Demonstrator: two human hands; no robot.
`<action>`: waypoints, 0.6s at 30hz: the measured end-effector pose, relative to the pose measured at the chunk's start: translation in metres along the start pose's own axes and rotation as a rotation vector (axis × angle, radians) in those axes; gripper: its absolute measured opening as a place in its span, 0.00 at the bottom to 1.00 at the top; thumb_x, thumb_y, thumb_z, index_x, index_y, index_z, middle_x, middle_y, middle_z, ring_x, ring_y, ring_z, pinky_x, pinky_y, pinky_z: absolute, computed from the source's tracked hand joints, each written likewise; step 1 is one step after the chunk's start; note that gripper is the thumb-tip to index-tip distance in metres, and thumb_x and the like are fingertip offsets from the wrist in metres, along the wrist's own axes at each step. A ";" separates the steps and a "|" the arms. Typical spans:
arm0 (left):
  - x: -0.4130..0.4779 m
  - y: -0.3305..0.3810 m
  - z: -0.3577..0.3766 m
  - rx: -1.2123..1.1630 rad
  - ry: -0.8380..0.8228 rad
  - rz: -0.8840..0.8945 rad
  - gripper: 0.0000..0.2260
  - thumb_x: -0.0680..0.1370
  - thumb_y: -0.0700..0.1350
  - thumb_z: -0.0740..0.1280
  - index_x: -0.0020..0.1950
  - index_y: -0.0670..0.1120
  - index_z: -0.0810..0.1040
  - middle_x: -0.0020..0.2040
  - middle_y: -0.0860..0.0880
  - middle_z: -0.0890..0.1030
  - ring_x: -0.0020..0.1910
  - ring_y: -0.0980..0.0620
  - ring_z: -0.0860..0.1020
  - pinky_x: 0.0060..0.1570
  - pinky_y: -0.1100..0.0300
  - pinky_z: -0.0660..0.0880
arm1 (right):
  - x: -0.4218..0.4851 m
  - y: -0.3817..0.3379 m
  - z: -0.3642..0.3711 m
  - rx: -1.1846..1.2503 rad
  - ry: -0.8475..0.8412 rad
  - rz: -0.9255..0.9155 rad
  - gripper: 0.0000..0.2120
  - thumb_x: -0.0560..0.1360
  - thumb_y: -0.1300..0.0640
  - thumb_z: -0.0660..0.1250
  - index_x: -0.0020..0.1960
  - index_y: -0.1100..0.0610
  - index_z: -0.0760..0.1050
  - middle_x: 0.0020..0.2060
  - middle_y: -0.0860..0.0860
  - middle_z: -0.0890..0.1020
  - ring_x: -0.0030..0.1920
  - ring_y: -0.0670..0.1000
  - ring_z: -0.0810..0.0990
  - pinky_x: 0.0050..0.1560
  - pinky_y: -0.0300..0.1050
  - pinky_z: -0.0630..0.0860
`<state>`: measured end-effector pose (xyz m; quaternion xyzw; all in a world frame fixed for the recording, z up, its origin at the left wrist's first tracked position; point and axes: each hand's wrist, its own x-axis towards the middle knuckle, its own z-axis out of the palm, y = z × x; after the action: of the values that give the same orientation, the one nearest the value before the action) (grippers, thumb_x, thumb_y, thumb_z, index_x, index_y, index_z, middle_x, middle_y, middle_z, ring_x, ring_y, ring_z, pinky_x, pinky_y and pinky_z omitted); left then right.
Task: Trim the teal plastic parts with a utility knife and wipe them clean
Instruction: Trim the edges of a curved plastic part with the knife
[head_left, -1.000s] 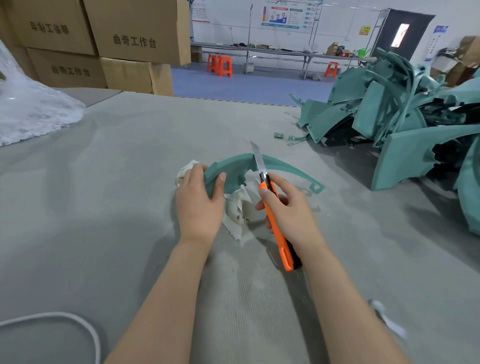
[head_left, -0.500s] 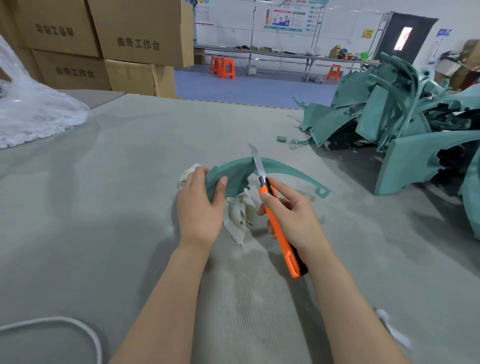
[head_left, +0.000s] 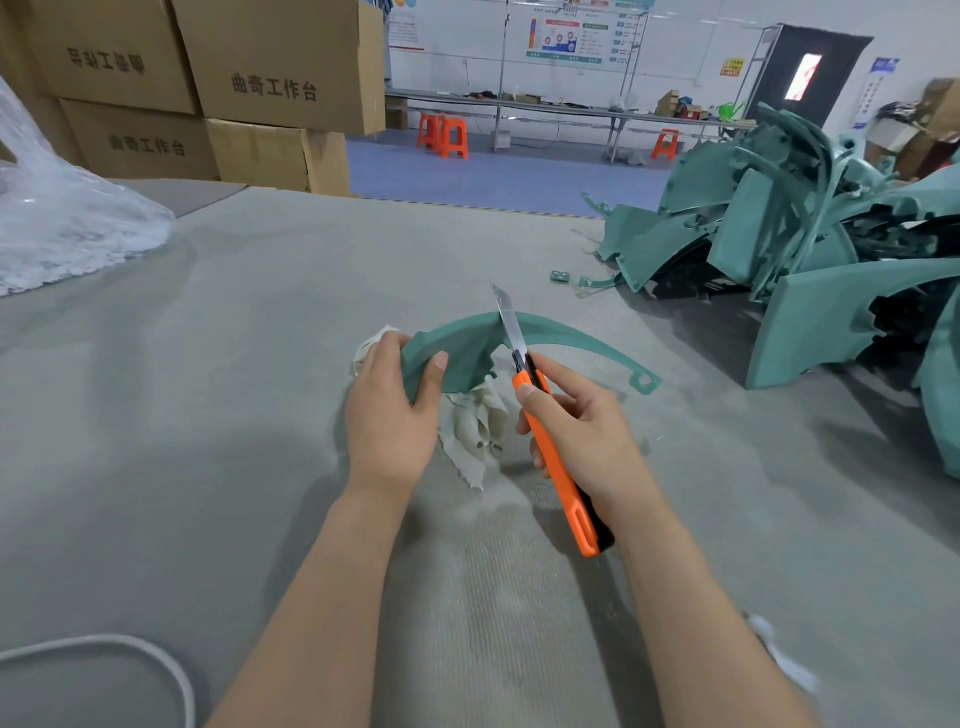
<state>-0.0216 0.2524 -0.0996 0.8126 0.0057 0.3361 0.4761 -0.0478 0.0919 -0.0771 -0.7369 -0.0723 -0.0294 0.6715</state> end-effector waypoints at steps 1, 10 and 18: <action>0.000 0.000 0.000 0.003 0.001 0.002 0.10 0.79 0.48 0.65 0.51 0.41 0.72 0.45 0.48 0.76 0.46 0.47 0.74 0.44 0.55 0.68 | 0.000 0.000 0.000 0.001 0.001 0.002 0.18 0.78 0.56 0.66 0.46 0.30 0.77 0.30 0.51 0.79 0.24 0.48 0.72 0.27 0.38 0.72; 0.000 0.000 0.001 0.010 -0.003 0.032 0.08 0.79 0.46 0.65 0.51 0.41 0.72 0.45 0.51 0.74 0.45 0.49 0.72 0.43 0.58 0.66 | -0.001 -0.001 -0.006 0.027 -0.031 0.044 0.14 0.79 0.56 0.66 0.57 0.38 0.77 0.31 0.52 0.78 0.24 0.48 0.72 0.25 0.38 0.71; -0.003 -0.001 0.005 -0.008 0.022 0.074 0.05 0.80 0.45 0.65 0.49 0.44 0.72 0.41 0.54 0.72 0.40 0.58 0.67 0.39 0.64 0.61 | 0.003 -0.004 -0.010 -0.047 0.221 -0.047 0.07 0.78 0.53 0.66 0.55 0.52 0.76 0.33 0.49 0.79 0.31 0.47 0.78 0.36 0.42 0.78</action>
<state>-0.0206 0.2478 -0.1032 0.8068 -0.0203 0.3622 0.4664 -0.0447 0.0828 -0.0718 -0.7430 -0.0144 -0.1277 0.6569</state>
